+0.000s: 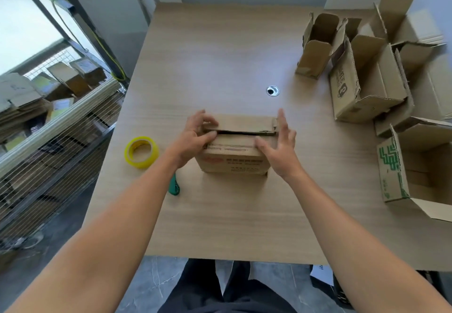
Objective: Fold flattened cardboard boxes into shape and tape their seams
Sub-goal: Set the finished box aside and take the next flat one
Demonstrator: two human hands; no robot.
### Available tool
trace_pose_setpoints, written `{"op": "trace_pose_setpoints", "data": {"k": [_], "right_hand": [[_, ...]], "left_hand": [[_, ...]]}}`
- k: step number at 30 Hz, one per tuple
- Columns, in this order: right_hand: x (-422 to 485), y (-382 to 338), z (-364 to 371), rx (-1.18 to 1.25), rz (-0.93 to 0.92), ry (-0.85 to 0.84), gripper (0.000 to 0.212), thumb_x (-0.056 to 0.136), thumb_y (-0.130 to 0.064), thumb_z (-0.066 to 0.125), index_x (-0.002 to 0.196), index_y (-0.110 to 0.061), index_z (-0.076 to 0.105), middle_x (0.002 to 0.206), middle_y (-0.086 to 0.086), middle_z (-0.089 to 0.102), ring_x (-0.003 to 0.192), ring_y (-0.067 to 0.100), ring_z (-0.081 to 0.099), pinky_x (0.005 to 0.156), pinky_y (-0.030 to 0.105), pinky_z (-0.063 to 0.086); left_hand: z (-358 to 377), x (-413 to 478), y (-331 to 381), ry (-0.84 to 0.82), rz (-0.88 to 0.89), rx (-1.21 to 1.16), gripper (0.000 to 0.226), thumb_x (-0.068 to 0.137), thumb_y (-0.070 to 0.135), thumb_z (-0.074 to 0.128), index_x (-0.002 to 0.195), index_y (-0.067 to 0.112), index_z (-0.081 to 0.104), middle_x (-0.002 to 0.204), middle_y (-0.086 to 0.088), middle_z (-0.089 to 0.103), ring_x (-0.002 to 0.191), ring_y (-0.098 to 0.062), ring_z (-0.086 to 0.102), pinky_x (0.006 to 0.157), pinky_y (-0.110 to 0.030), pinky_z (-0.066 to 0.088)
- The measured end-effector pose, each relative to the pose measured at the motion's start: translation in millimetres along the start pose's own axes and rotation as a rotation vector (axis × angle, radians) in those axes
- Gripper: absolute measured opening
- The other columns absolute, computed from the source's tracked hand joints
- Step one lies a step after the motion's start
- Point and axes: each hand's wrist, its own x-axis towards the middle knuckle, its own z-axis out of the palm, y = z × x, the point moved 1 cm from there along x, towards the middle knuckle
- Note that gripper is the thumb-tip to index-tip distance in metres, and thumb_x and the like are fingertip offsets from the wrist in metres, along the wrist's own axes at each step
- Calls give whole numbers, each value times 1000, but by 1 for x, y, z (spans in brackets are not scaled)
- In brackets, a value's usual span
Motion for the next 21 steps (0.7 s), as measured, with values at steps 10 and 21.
{"op": "trace_pose_setpoints", "data": {"k": [10, 21], "right_hand": [[-3, 14, 5, 447, 297, 26, 62, 90, -43, 63, 145, -50, 34, 122, -5, 58, 104, 14, 65, 79, 32, 55], [21, 6, 10, 624, 264, -153, 28, 96, -33, 53, 123, -35, 59, 115, -4, 72, 106, 15, 69, 77, 30, 57]], "left_hand": [[-1, -3, -35, 78, -302, -559, 94, 81, 32, 79, 156, 30, 23, 136, -4, 61, 113, -24, 68, 85, -46, 59], [-3, 6, -39, -122, -352, -684, 80, 77, 56, 74, 139, 10, 56, 131, -21, 63, 113, -38, 65, 79, -50, 56]]}}
